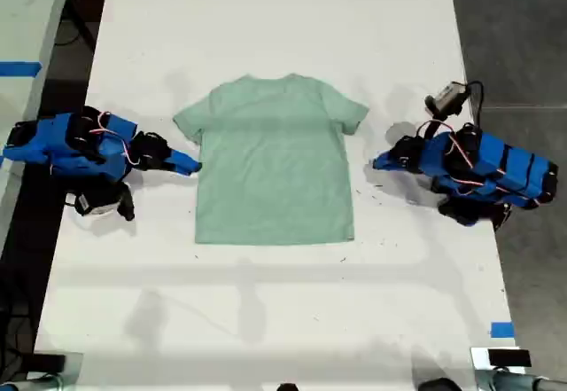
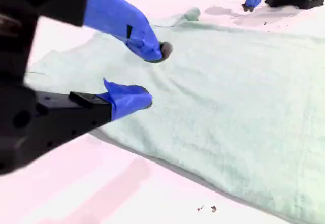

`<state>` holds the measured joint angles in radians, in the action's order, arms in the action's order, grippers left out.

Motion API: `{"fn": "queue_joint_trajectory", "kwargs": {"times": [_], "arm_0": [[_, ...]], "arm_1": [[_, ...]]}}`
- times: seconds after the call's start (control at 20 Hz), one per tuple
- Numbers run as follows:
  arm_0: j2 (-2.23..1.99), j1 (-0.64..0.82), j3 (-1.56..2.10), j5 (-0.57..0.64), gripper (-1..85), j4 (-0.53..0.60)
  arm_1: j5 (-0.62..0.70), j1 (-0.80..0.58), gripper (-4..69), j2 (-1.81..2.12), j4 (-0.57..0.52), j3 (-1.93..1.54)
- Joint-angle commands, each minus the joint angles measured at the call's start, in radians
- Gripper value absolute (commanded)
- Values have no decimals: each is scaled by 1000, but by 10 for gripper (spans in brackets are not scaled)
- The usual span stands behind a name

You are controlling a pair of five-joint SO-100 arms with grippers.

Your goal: Fold t shirt

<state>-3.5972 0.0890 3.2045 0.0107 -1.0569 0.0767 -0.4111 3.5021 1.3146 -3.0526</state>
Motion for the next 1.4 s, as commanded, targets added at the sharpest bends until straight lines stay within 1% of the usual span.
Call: {"fn": "queue_joint_trajectory", "kwargs": {"times": [0.0, 0.05, 0.15, 0.2, 0.25, 0.3, 0.35, 0.4, 0.45, 0.65, 0.85, 0.9, 0.95, 1.0, 1.05, 1.2, 1.35], "arm_0": [[-8, -11, 5, -20, 112, -2], [-8, -11, 5, -20, 112, -2], [-8, -11, 5, -20, 112, -2], [-8, -11, 5, -20, 112, -2], [-8, -11, 5, -20, 112, -2], [-8, -11, 5, -20, 112, -2], [-8, -11, 5, -20, 112, -2], [-8, -11, 5, -20, 112, -2], [-8, -11, 5, -20, 112, -2], [-8, -11, 5, -20, 112, -2], [-8, -11, 5, -20, 112, -2], [-8, -11, 5, -20, 112, -2], [-8, -11, 5, -20, 112, -2], [-8, -11, 5, -20, 112, -2], [-8, -11, 5, -20, 112, -2], [-8, -11, 5, -20, 112, -2], [-8, -11, 5, -20, 112, -2]], "arm_1": [[5, 8, 22, 9, -31, -57], [138, 9, 23, 6, -61, -25], [253, -48, 24, -140, -63, 112], [304, -106, 29, -341, -58, 253], [376, -166, 74, -575, -55, 414], [437, -212, 161, -782, -55, 577], [477, -244, 240, -954, -52, 718], [511, -281, 263, -1094, -61, 831], [532, -318, 280, -1212, -75, 922], [591, -430, 284, -1589, -183, 1146], [575, -523, 279, -1776, -259, 1180], [577, -531, 262, -1807, -288, 1173], [575, -532, 153, -1850, -316, 1170], [568, -538, 11, -1904, -330, 1164], [566, -540, 12, -1922, -331, 1164], [566, -491, 12, -1738, -299, 1152], [574, -339, 12, -1588, -275, 1252]]}}
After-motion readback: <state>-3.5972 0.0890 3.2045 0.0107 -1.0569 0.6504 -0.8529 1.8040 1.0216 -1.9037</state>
